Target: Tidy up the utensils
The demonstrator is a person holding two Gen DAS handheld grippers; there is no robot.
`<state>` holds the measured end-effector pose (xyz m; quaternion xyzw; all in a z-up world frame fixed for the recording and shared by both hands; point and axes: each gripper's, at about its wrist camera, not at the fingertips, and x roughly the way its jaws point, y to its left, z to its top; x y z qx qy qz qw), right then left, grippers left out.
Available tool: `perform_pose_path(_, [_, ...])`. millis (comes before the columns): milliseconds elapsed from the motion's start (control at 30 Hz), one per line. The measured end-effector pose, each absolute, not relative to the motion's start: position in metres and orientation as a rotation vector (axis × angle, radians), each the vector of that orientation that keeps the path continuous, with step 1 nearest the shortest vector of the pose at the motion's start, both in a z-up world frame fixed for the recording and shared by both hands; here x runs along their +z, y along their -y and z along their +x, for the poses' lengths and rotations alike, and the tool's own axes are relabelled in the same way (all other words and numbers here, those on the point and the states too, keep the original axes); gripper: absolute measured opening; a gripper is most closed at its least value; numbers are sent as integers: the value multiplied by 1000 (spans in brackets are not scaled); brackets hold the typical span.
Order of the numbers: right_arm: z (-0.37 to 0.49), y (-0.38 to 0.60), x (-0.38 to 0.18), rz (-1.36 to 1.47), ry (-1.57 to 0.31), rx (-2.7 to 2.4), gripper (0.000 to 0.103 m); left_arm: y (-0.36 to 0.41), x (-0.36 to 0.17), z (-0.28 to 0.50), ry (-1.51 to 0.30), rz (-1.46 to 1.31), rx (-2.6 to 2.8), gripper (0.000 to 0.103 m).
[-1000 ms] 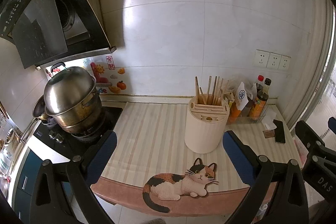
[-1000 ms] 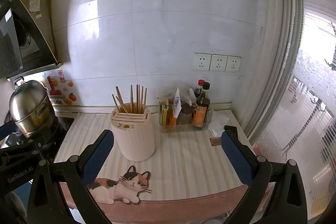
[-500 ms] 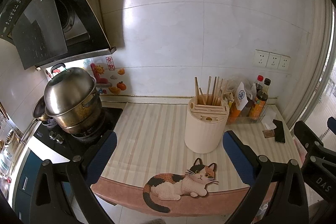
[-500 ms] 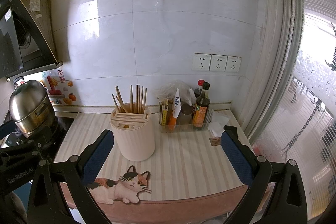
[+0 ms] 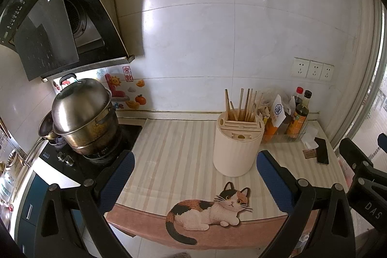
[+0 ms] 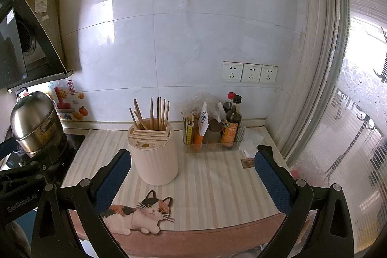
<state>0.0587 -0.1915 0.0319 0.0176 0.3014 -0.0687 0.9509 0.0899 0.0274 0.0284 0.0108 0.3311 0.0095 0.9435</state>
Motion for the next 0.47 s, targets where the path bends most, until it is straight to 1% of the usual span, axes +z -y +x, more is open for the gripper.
perform_pose_path(467, [58, 193, 31, 31, -608, -138, 103, -30, 32, 80, -661, 24, 0, 103])
